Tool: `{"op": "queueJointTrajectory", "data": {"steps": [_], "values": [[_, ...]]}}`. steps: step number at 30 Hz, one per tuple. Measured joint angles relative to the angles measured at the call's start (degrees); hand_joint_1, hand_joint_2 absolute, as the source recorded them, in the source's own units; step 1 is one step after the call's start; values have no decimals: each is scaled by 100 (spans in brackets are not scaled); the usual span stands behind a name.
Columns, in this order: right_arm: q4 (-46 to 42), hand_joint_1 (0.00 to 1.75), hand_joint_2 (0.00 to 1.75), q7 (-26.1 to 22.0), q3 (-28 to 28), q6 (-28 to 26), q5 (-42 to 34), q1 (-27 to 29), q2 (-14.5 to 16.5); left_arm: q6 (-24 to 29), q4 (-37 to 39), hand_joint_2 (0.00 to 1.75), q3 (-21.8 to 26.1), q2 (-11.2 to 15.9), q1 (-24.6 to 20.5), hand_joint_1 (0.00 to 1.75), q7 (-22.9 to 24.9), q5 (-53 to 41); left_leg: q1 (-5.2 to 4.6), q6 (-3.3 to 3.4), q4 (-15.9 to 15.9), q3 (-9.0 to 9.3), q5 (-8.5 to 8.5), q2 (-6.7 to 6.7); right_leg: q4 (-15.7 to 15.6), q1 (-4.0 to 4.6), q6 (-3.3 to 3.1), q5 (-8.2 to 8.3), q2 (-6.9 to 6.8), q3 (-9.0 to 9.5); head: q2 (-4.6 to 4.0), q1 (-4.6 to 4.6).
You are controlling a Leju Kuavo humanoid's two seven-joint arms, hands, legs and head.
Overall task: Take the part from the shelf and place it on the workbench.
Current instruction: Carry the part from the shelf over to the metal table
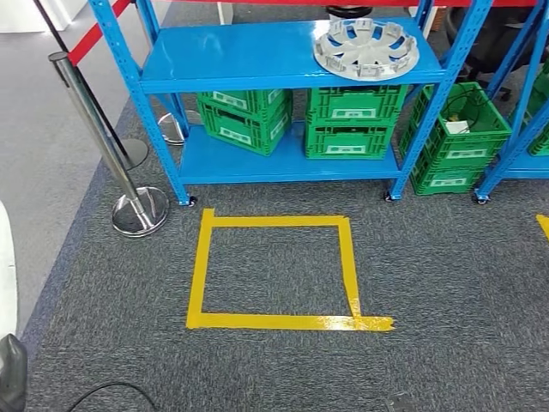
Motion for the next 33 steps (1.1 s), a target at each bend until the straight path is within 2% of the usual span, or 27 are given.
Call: {"op": "queueJointTrajectory", "data": {"steps": [1,2,4,5,6,8,9,10,11,12,13,15,16,17,19,20,21,23,24,25,26,27,28,29,31,32,33], "values": [[0,0,175,10,40,-16,-28,10,-14,1,-3,175,-1,-2,-9,173,-13,-5,-19,37,-400,243,-82,92,24,8,30,26,-58,-13,1,2],[0,0,175,22,76,-29,-51,18,-26,5,-8,175,0,-5,-16,173,-26,-9,-40,71,-663,377,-168,135,39,13,63,54,-117,-31,1,-1],[-1,0,175,44,147,-42,-84,22,-56,12,-16,175,3,-16,-20,173,-47,-13,-39,128,-847,374,-204,66,65,12,128,85,-197,-82,1,1],[-3,0,175,52,180,-46,-96,23,-78,15,-20,175,6,-25,-18,173,-56,-13,-25,165,-888,347,-183,20,127,6,160,27,-114,-134,0,5],[-4,0,175,57,209,-48,-107,25,-99,16,-22,175,9,-32,-21,173,-61,-12,-8,206,-923,312,-155,-25,277,-1,185,-96,24,-215,0,19],[-7,0,175,73,249,-55,-127,51,-141,26,-24,175,15,-51,-29,173,-70,-11,-5,277,-917,214,-86,-116,928,-17,225,-507,349,-495,0,44],[-7,0,175,84,272,-67,-139,71,-156,32,-24,175,17,-57,-31,173,-73,-10,-16,292,-898,159,-58,-170,1311,-20,232,-687,418,-638,-1,50],[-8,0,175,97,295,-84,-153,94,-172,39,-24,175,17,-63,-30,173,-77,-5,-29,300,-876,109,-33,-229,1596,-20,237,-789,447,-731,-1,52],[-10,0,175,106,320,-106,-168,112,-188,46,-24,175,18,-65,-29,173,-82,3,-43,299,-851,68,-14,-293,1663,-20,231,-772,459,-719,-1,52],[-12,0,175,112,343,-123,-180,125,-203,54,-24,175,18,-66,-28,173,-89,11,-54,295,-825,36,0,-356,1517,-20,218,-659,473,-603,-1,51],[-14,0,175,115,358,-134,-190,134,-216,61,-24,175,18,-68,-29,173,-96,19,-63,289,-798,15,8,-417,1184,-19,196,-480,514,-396,-1,52],[-20,0,175,121,386,-143,-206,148,-248,73,-24,175,19,-72,-37,173,-109,23,-74,268,-729,-37,17,-526,431,-29,135,-236,795,27,-1,46],[-24,0,175,128,402,-146,-220,156,-261,76,-24,175,20,-73,-45,173,-117,23,-72,243,-693,-82,27,-581,194,-29,114,-199,917,160,-1,47],[-27,0,175,137,421,-150,-231,167,-271,79,-24,175,20,-74,-51,173,-123,25,-65,211,-664,-132,43,-639,87,-29,100,-214,998,217,-1,46],[-37,0,175,152,457,-161,-250,194,-274,82,-25,175,17,-74,-52,173,-133,28,-50,136,-632,-216,79,-754,49,-36,73,-203,893,231,0,51],[-41,0,175,155,472,-170,-253,204,-278,83,-26,175,16,-74,-47,173,-134,29,-55,101,-590,-251,54,-726,29,-50,47,-180,816,226,0,46],[-45,0,175,154,484,-178,-256,210,-281,84,-29,175,16,-74,-49,173,-136,29,-58,61,-462,-319,-38,-637,8,-65,20,-159,727,222,1,26],[-48,0,175,155,497,-187,-257,219,-286,84,-33,175,14,-75,-64,173,-139,28,-45,-24,115,-581,-395,-386,-10,-74,-12,-137,544,204,1,-13],[-48,0,175,156,499,-186,-257,224,-286,84,-34,175,13,-76,-70,173,-140,29,-22,-63,501,-748,-587,-318,-7,-71,-17,-137,451,179,2,-29],[-48,0,175,158,500,-186,-256,228,-286,83,-33,175,11,-77,-67,173,-140,29,-1,-92,816,-876,-709,-293,-5,-69,-16,-139,363,154,2,-29],[-48,0,175,158,501,-186,-257,228,-286,83,-33,175,10,-78,-61,173,-140,29,18,-111,973,-926,-735,-281,-3,-68,-15,-143,276,133,1,-31],[-48,0,175,158,501,-186,-257,223,-286,83,-33,175,10,-77,-55,173,-140,29,33,-121,910,-870,-655,-265,-2,-68,-12,-148,194,121,1,-31],[-48,0,175,158,503,-187,-259,217,-286,84,-34,175,11,-76,-52,173,-140,30,42,-120,643,-711,-499,-234,-2,-68,-7,-153,118,124,1,-31],[-48,0,175,160,508,-191,-267,213,-287,84,-35,175,11,-76,-53,173,-142,30,39,-105,219,-468,-309,-129,-2,-66,3,-160,46,156,1,-31],[-49,0,175,167,531,-211,-291,215,-289,87,-37,175,9,-76,-65,173,-146,30,-7,-29,-490,-86,-84,134,8,-41,41,-178,-75,198,1,-27],[-49,0,175,175,549,-226,-304,217,-291,93,-37,175,9,-76,-71,173,-149,30,-32,18,-660,-10,-49,219,13,-30,66,-184,-129,224,1,-26],[-50,0,175,185,570,-237,-311,217,-295,99,-37,175,10,-76,-72,173,-150,30,-55,63,-687,-22,-53,211,11,-23,94,-183,-184,228,1,-24]]}}
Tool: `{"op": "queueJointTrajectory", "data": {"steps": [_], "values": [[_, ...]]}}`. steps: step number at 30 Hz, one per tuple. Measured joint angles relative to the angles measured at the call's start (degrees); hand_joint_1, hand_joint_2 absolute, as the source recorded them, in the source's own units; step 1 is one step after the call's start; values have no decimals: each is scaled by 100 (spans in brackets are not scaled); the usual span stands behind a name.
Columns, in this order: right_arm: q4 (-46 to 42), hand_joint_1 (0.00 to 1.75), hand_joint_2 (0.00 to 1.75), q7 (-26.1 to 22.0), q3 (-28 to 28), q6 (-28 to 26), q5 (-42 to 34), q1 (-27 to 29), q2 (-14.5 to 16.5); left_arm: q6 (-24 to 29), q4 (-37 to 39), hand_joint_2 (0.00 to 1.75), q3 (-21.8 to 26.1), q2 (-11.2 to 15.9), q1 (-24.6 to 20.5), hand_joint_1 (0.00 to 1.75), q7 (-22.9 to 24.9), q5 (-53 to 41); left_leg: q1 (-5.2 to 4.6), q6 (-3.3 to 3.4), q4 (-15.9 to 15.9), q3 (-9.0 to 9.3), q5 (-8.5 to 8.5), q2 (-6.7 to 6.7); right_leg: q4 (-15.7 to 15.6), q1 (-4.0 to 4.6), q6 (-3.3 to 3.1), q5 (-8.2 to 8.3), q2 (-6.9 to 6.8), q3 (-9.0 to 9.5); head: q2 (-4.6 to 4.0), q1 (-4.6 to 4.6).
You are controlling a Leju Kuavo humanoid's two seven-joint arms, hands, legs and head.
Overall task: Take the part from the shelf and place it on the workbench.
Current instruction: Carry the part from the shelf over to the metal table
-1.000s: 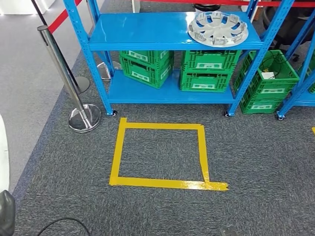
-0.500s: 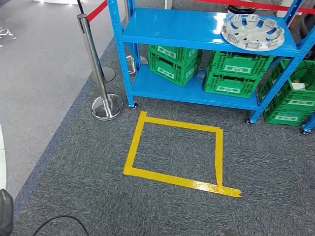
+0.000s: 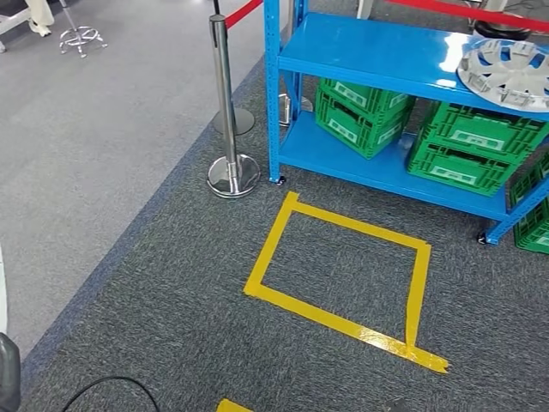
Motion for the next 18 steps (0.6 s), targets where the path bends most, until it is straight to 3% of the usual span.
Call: {"op": "queueJointTrajectory", "data": {"steps": [1,3,5,7,8,9,11,13,15,17,18], "values": [[-5,0,175,9,21,-8,-7,-3,-4,6,-1,175,1,0,5,173,-1,1,-3,45,-7,-24,19,-71,-8,-2,31,2,-53,24,-1,2],[-23,0,175,20,58,-11,-16,-9,-24,14,-4,175,4,1,8,173,0,1,17,130,-60,-34,72,-182,83,-20,95,-106,123,-20,-1,10],[-37,0,175,30,80,-17,-24,2,-47,27,-6,175,7,-1,-8,173,0,-1,46,200,-101,-42,125,-293,623,-36,127,-442,484,-277,-1,29],[-37,0,175,42,104,-33,-28,31,-62,48,-5,175,11,-5,-16,173,1,-3,44,224,-95,-68,140,-421,1433,-37,131,-765,630,-667,-1,37],[-37,0,175,48,119,-48,-30,44,-69,58,-5,175,12,-8,-15,173,2,-4,42,226,-91,-72,141,-491,1676,-37,133,-792,643,-798,-2,36],[-37,0,175,54,137,-66,-33,49,-79,68,-4,175,14,-10,-15,173,5,-3,42,225,-83,-69,141,-566,1700,-37,135,-700,649,-832,-2,36],[-37,0,175,64,168,-98,-41,53,-104,84,-4,175,19,-14,-20,173,15,0,51,201,-45,-64,125,-729,1106,-55,133,-248,746,-610,-1,38],[-37,0,175,68,194,-115,-52,58,-121,98,-3,175,32,-16,-35,173,25,11,44,143,44,-110,90,-881,404,-90,128,34,1005,-332,0,35],[-37,0,175,76,221,-123,-63,68,-126,109,-2,175,54,-17,-44,173,33,30,45,73,115,-203,90,-1013,189,-101,113,16,1115,-232,1,33],[-38,0,175,83,252,-130,-69,66,-135,111,-1,175,79,-18,-31,173,37,42,61,14,145,-272,104,-1100,180,-105,64,19,985,-212,1,39],[-39,0,175,83,269,-135,-77,61,-143,114,0,175,88,-20,-26,173,38,46,59,-17,213,-309,61,-1029,172,-111,28,29,914,-208,0,24]]}}
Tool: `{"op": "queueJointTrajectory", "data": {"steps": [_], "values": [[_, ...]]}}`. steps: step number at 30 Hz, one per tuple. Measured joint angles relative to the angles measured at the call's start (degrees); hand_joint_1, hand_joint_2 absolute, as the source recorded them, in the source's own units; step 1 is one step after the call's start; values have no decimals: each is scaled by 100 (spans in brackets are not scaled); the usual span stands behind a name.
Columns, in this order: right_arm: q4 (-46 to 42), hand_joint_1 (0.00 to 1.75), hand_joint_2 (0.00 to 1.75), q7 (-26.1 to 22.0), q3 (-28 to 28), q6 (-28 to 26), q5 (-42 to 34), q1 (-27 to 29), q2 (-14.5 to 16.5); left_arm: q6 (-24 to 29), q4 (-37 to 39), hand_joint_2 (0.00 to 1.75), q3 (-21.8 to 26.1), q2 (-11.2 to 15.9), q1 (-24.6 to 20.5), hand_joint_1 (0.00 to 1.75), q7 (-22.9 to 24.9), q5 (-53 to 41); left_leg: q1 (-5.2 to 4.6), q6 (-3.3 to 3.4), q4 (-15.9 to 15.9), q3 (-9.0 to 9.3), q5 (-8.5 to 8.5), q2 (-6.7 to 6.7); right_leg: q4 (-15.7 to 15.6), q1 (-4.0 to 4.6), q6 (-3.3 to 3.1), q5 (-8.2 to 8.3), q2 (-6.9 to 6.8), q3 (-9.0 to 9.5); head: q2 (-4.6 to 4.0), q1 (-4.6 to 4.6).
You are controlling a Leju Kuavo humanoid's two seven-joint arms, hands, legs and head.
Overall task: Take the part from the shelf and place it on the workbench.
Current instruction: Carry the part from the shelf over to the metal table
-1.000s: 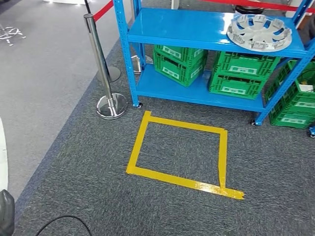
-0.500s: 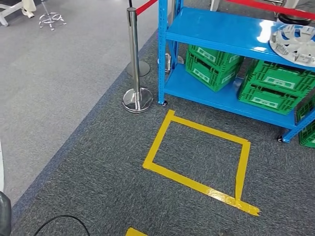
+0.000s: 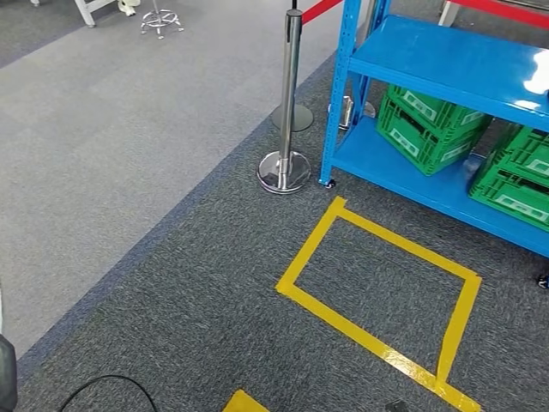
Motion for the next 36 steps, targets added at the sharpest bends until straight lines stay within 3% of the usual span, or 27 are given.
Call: {"op": "queueJointTrajectory", "data": {"steps": [1,3,5,6,8,9,10,12,14,16,18,20,21,22,23,25,27,29,30,32,33,34,36], "values": [[-2,0,175,0,19,-10,-12,-1,-7,2,0,175,8,-2,-5,173,1,4,-3,-29,174,-79,-110,130,-14,-6,-33,8,-82,8,0,-24],[-4,0,175,5,54,-43,-48,10,-15,8,1,175,17,-8,-28,173,2,18,5,-87,826,-377,-461,438,-23,9,-78,1,-253,19,-1,-73],[-4,0,175,15,78,-71,-83,24,-19,16,5,175,24,-12,-31,173,2,37,24,-115,1458,-669,-693,536,-21,31,-94,-12,-434,19,-1,-81],[-4,0,175,20,87,-80,-103,24,-22,27,7,175,30,-15,-27,173,-2,50,28,-112,1526,-695,-660,552,-21,40,-97,-20,-521,19,0,-81],[-4,0,175,29,120,-114,-159,15,-26,58,9,175,50,-18,-23,173,-18,75,16,-64,1002,-416,-314,635,-23,57,-95,-41,-673,27,0,-81],[-4,0,175,35,146,-137,-187,11,-28,75,9,175,63,-21,-26,173,-29,91,-11,-21,587,-198,-153,775,-26,64,-89,-56,-739,39,0,-80],[-4,0,175,40,173,-158,-216,11,-32,85,9,175,77,-27,-35,173,-38,108,-43,25,240,-20,-51,908,-28,77,-69,-77,-800,51,-1,-81],[-4,0,175,54,224,-184,-262,12,-41,102,9,175,113,-44,-49,173,-57,145,-103,99,-62,118,-27,1053,-37,92,-17,-105,-921,90,0,-81],[-7,0,175,70,280,-209,-309,4,-55,125,8,175,158,-71,-37,173,-81,184,-104,162,-104,106,10,924,-58,91,44,-117,-1013,152,0,-83],[-11,0,175,85,345,-262,-379,-8,-92,154,5,175,189,-108,-32,173,-129,240,-69,224,-187,121,81,793,83,79,96,-249,-761,123,0,-68],[-12,0,175,112,411,-318,-467,2,-136,183,4,175,200,-149,-56,173,-190,307,-50,258,-229,125,120,668,680,71,117,-580,-382,-155,-1,-46],[-11,0,175,139,481,-363,-542,33,-172,205,4,175,216,-185,-67,173,-237,358,-55,269,-224,118,122,525,1397,72,125,-830,-277,-525,-1,-43],[-11,0,175,146,514,-384,-575,46,-192,210,4,175,231,-202,-66,173,-254,381,-58,268,-220,124,119,448,1538,72,128,-800,-268,-625,0,-44],[-11,0,175,152,547,-405,-609,52,-216,214,4,175,248,-216,-67,173,-265,400,-57,263,-213,134,113,366,1443,70,131,-646,-258,-622,1,-44],[-11,0,175,161,579,-431,-648,54,-239,215,4,175,265,-228,-68,173,-270,414,-52,251,-203,147,103,284,1143,62,132,-408,-222,-521,1,-43],[-9,0,175,181,654,-480,-735,57,-283,205,4,175,289,-248,-74,173,-276,426,-46,203,-149,148,64,130,382,29,131,-37,20,-216,1,-44],[-6,0,175,207,742,-525,-823,63,-313,191,3,175,303,-258,-81,173,-278,421,-40,140,-93,94,45,-10,38,20,106,11,195,-47,-1,-45],[-4,0,175,219,827,-567,-894,61,-340,186,2,175,312,-263,-72,173,-279,417,-21,82,-74,35,63,-141,14,29,50,-4,102,-12,-1,-45],[-4,0,175,220,863,-587,-925,56,-359,186,1,175,314,-266,-64,173,-279,417,-20,54,-38,9,46,-96,2,26,15,6,30,2,0,-46],[-5,0,175,221,932,-610,-979,55,-386,186,0,175,316,-267,-72,173,-280,418,-25,-2,299,-144,-151,192,-25,18,-54,19,-128,19,1,-81],[-5,0,175,225,960,-613,-992,62,-399,186,0,175,316,-267,-82,173,-280,418,-23,-31,639,-302,-330,379,-28,29,-78,13,-216,27,1,-98],[-5,0,175,230,984,-612,-999,72,-408,186,1,175,316,-267,-90,173,-280,419,-11,-55,1039,-496,-512,482,-29,38,-95,3,-308,29,1,-112],[-4,0,175,238,1021,-612,-1002,85,-425,185,2,175,317,-268,-84,173,-280,421,16,-79,1579,-764,-669,541,-27,49,-104,-19,-485,27,1,-112]]}}
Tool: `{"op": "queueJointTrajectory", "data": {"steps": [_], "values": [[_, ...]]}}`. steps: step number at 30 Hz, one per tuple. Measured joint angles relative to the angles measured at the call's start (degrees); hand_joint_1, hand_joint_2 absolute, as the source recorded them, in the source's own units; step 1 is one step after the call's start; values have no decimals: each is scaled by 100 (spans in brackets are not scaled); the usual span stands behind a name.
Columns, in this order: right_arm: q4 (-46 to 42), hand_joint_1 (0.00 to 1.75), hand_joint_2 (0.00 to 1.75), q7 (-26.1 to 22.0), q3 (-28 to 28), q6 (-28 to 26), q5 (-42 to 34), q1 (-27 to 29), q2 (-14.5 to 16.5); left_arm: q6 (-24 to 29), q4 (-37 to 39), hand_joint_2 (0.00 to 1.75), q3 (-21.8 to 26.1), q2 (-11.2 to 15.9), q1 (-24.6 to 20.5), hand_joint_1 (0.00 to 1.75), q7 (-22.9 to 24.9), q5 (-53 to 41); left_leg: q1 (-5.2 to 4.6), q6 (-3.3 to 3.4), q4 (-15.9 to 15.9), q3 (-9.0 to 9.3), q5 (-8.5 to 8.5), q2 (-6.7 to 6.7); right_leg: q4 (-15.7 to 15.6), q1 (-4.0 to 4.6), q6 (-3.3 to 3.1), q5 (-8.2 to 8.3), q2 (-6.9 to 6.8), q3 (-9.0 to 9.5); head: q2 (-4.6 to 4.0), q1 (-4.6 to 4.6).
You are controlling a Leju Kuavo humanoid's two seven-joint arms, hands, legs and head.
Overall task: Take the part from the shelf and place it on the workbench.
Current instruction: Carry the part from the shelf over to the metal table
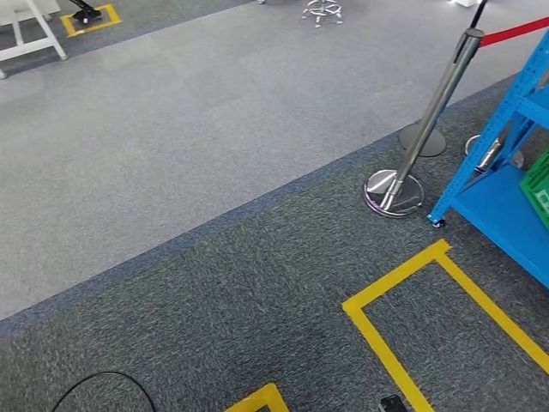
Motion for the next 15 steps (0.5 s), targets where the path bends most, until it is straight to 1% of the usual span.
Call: {"op": "queueJointTrajectory", "data": {"steps": [1,2,3,4,5,6,7,8,9,10,11,12,13,14,15], "values": [[0,0,175,1,14,0,-1,-1,-8,-1,1,175,1,-1,5,173,1,1,8,1,-37,19,88,14,0,2,2,-16,-83,-2,0,0],[0,0,175,2,27,0,-1,-5,-13,-1,1,175,2,-1,8,173,0,1,10,14,-302,156,267,49,-2,3,10,-36,-160,7,-1,0],[0,0,175,2,39,0,-2,-8,-18,-1,1,175,2,-1,7,173,0,1,1,40,-708,372,471,152,-4,4,23,-60,-232,26,-1,1],[0,0,175,2,49,0,-2,-10,-20,-1,1,175,2,-1,1,173,0,1,-25,70,-1111,584,606,296,-3,14,48,-90,-299,53,-1,1],[0,0,175,2,56,0,-4,-11,-22,-1,0,175,1,-1,-6,173,-1,-1,-52,105,-1407,736,680,410,-4,23,76,-116,-361,85,-1,2],[0,0,175,4,63,-2,-11,-13,-25,5,-1,175,2,-1,-11,173,-4,-2,-80,136,-1564,811,690,484,-7,29,106,-136,-422,113,0,3],[0,0,175,8,72,-8,-21,-19,-27,15,-1,175,7,-1,-11,173,-7,-4,-103,163,-1603,816,667,471,-20,34,136,-146,-485,143,-1,2],[-1,0,175,13,87,-22,-40,-29,-29,33,-3,175,18,-3,-6,173,-12,-8,-109,197,-1621,809,685,395,-43,32,164,-145,-549,190,-2,1],[-2,0,175,17,110,-43,-62,-42,-39,57,-4,175,32,-11,1,173,-17,-11,-98,228,-1659,821,711,327,-52,25,191,-163,-538,221,-2,3],[-3,0,175,20,136,-63,-86,-52,-54,81,-5,175,47,-20,0,173,-23,-17,-84,264,-1702,837,742,259,-1,18,214,-216,-414,222,-2,11],[-4,0,175,22,162,-79,-108,-55,-70,103,-6,175,61,-32,-11,173,-29,-23,-66,298,-1744,851,771,193,169,12,231,-327,-233,154,-2,23],[-3,0,175,31,183,-87,-123,-50,-87,119,-6,175,69,-47,-24,173,-34,-28,-50,322,-1767,863,786,128,474,3,239,-489,-21,-3,-2,34],[-2,0,175,39,202,-89,-134,-37,-99,132,-6,175,77,-58,-37,173,-38,-31,-53,342,-1772,860,785,60,868,1,245,-663,135,-205,-2,39],[0,0,175,49,219,-92,-144,-25,-107,144,-6,175,83,-69,-42,173,-38,-31,-58,352,-1771,859,780,-14,1254,2,250,-792,196,-422,-2,40],[2,0,175,58,234,-102,-159,-15,-120,162,-6,175,88,-80,-42,173,-39,-27,-65,357,-1770,865,774,-90,1507,2,255,-824,215,-586,-2,38]]}}
